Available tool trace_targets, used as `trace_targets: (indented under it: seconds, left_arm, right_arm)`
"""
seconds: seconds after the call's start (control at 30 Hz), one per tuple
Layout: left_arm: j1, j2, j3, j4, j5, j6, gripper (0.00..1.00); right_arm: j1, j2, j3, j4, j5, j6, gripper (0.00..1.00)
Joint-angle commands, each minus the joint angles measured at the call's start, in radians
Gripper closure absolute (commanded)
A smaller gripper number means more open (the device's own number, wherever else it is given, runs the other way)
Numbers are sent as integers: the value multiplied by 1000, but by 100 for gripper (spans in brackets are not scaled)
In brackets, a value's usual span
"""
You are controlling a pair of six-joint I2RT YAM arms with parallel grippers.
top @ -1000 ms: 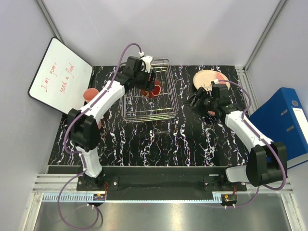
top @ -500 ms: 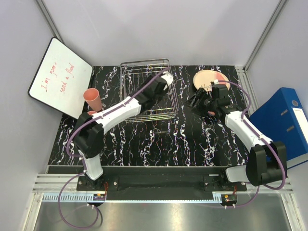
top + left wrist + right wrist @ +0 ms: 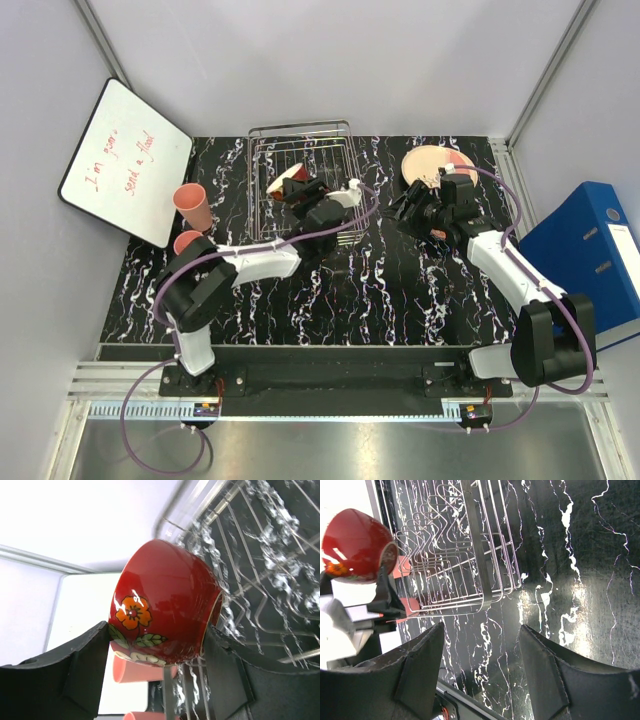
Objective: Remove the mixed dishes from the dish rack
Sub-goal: Pick up the bowl from the dish rack.
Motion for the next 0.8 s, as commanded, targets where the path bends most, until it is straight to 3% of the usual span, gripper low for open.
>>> trace_targets:
  seconds: [0.0,0.37,0.6,0.77]
  left_arm:
    - [-35,9,-49,615,-65,335,100]
    - [-74,81,-175,964,-33,517,100]
    - [-151,185,-177,1156,-34,634,100]
    - [-209,165,-215,1173,-25,644,100]
  right_arm:
    - [7,-23,17,38,24,-1,30]
    - [-78,15,214,-74,156,-62,30]
    - [-134,204,400,-81,145,-56,30]
    - [-136,308,535,-148,82,-79,30]
